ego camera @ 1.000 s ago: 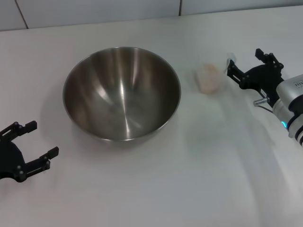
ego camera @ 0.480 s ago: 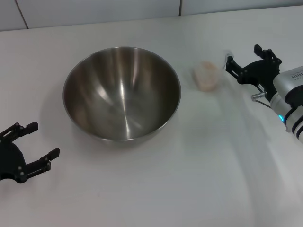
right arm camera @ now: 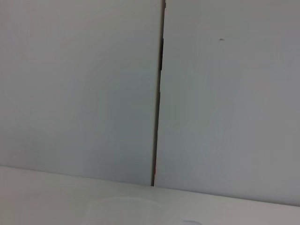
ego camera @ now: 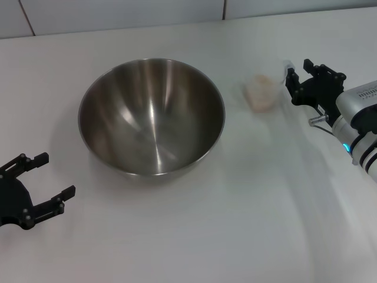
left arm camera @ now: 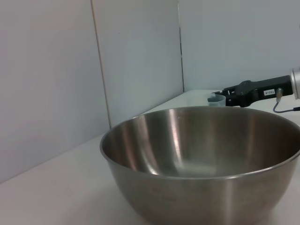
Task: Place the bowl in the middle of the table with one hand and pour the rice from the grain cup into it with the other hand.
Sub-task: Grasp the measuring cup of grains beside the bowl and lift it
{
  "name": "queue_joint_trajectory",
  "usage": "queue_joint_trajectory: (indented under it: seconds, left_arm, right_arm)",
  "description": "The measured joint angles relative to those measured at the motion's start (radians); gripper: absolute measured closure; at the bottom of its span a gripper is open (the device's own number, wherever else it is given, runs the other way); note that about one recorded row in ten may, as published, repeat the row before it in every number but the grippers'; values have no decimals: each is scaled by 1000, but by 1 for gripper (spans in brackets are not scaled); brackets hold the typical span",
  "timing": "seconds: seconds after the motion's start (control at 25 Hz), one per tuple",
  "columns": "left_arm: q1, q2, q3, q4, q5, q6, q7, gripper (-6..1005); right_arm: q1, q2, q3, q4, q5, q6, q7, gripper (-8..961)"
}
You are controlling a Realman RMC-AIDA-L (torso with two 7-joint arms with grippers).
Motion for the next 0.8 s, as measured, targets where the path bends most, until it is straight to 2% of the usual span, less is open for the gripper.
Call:
queue_joint_trajectory:
  seconds: [0.32, 0.64, 0.76, 0.8]
  left_arm:
    - [1, 0, 0, 0, 0, 3, 0, 172]
    - [5, 0, 0, 0, 0, 15, 0, 172]
    - [9, 0, 0, 0, 1, 17, 0, 172]
    - [9, 0, 0, 0, 2, 19, 0, 172]
  right_arm:
    - [-5, 2, 2, 11, 0, -4, 0, 759]
    - [-11, 2, -1, 22, -2, -33, 0, 899]
    - [-20, 2, -3, 23, -3, -82, 0, 936]
    - [-30, 2, -6, 25, -6, -136, 0, 937]
